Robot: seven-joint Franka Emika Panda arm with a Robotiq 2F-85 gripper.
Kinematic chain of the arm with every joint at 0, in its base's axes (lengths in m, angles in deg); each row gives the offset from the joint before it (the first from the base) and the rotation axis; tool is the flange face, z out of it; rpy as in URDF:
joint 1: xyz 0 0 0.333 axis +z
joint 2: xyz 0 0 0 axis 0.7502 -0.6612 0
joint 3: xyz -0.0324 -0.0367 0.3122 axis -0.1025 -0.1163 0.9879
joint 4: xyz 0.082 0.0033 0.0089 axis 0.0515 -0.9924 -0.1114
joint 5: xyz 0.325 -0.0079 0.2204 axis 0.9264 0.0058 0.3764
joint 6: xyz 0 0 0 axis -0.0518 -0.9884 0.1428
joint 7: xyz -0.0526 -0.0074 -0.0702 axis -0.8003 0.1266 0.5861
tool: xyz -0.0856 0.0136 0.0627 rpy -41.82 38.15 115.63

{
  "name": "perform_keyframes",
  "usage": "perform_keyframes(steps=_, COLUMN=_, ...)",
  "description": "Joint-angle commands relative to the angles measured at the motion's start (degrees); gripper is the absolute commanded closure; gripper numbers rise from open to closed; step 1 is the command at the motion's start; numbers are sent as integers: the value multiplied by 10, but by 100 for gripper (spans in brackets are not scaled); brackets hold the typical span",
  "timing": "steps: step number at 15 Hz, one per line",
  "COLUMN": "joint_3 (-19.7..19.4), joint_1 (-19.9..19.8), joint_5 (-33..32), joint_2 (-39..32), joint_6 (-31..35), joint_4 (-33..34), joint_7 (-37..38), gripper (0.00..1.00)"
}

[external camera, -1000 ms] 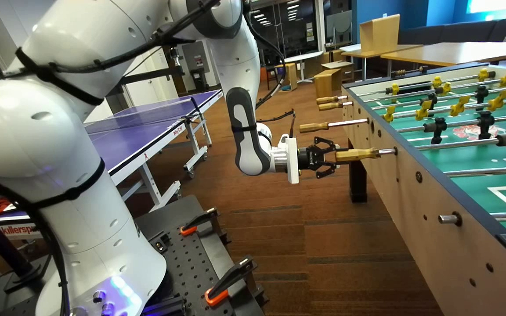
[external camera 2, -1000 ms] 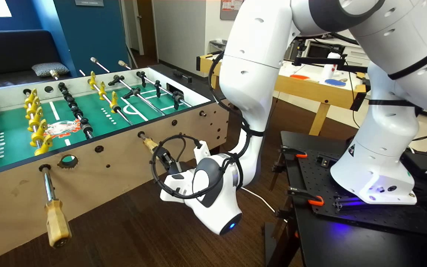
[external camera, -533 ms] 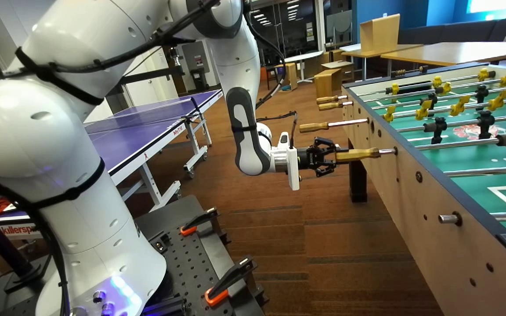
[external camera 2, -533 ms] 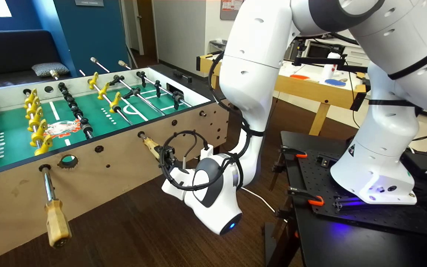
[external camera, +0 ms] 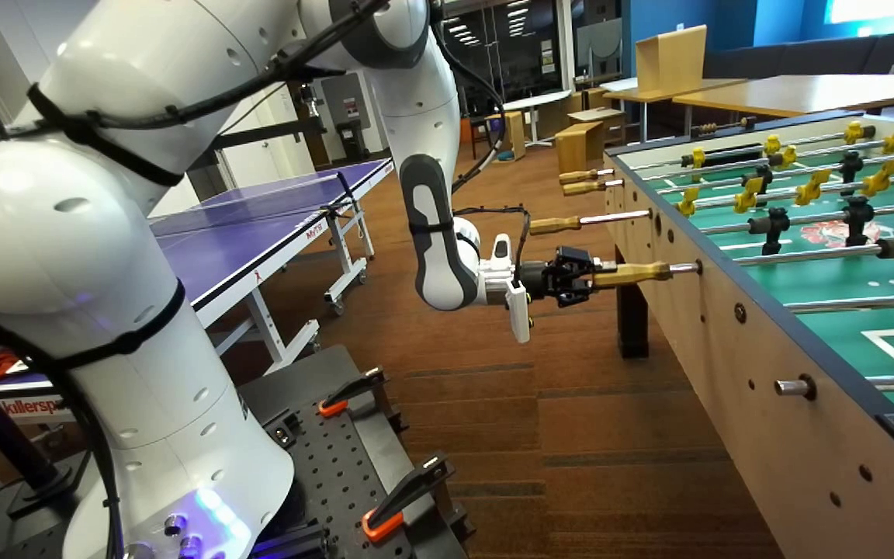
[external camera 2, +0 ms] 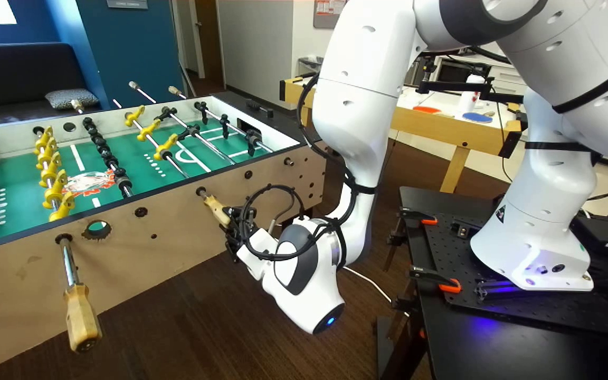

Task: Twist the player handle on the foosball table.

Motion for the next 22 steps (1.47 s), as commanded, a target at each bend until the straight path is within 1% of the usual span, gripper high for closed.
perform_keyframes(steps=1, joint_3=16, joint_1=-30, joint_5=-13, joint_2=-1, joint_6=51, joint_4=-9, joint_7=79, gripper=83)
perform_keyframes(steps=7, joint_3=16, joint_1=-27, joint_5=-26, joint_2=2, joint_6=59, joint_4=-13, joint_7=196, gripper=83)
perform_keyframes(steps=8, joint_3=3, joint_1=-2, joint_5=-1, joint_2=-1, joint_6=0, joint_4=1, joint_7=163, gripper=58)
perform_keyframes(steps=11, joint_3=3, joint_1=-3, joint_5=-1, joint_2=-1, joint_6=0, joint_4=0, joint_7=183, gripper=58)
perform_keyframes(steps=12, joint_3=3, joint_1=-3, joint_5=-1, joint_2=-1, joint_6=0, joint_4=0, joint_7=183, gripper=83)
perform_keyframes(steps=13, joint_3=13, joint_1=-13, joint_5=16, joint_2=2, joint_6=9, joint_4=4, joint_7=191, gripper=83)
perform_keyframes(steps=14, joint_3=25, joint_1=-28, joint_5=31, joint_2=8, joint_6=34, joint_4=5, joint_7=201, gripper=83)
perform_keyframes(steps=18, joint_3=43, joint_1=-47, joint_5=74, joint_2=21, joint_6=79, joint_4=10, joint_7=218, gripper=83)
perform_keyframes(steps=19, joint_3=47, joint_1=-52, joint_5=84, joint_2=31, joint_6=96, joint_4=6, joint_7=214, gripper=63)
perform_keyframes(steps=20, joint_3=48, joint_1=-56, joint_5=87, joint_2=41, joint_6=114, joint_4=-1, joint_7=213, gripper=33)
perform_keyframes(steps=21, joint_3=50, joint_1=-59, joint_5=93, joint_2=55, joint_6=134, joint_4=-10, joint_7=214, gripper=31)
perform_keyframes(steps=22, joint_3=51, joint_1=-65, joint_5=102, joint_2=67, joint_6=164, joint_4=-19, joint_7=214, gripper=25)
